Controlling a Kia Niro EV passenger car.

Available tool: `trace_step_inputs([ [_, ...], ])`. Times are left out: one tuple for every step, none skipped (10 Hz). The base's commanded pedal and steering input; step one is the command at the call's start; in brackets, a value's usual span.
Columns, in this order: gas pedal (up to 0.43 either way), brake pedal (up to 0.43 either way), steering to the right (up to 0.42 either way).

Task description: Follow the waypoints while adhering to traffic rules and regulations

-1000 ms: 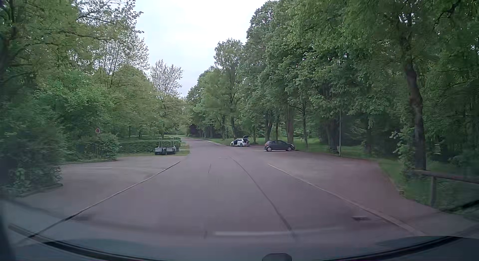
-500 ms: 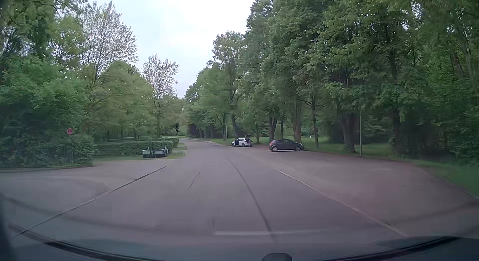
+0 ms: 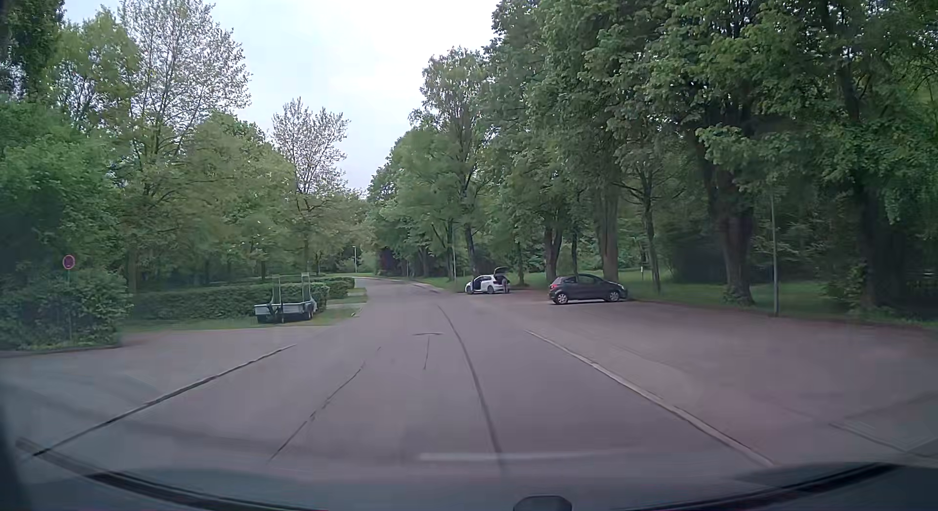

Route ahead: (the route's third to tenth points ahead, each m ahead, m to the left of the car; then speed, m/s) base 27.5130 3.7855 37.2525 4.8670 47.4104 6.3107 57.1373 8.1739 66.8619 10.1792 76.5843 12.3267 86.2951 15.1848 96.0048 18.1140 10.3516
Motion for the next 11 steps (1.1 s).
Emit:
trace_step_inputs([
  [0.177, 0.0, -0.026],
  [0.177, 0.0, -0.026],
  [0.177, 0.0, -0.028],
  [0.177, 0.0, -0.03],
  [0.177, 0.0, -0.031],
  [0.177, 0.0, -0.03],
  [0.177, 0.0, -0.027],
  [0.177, 0.0, -0.024],
  [0.177, 0.0, -0.024],
  [0.177, 0.0, -0.029],
  [0.177, 0.0, -0.033],
])
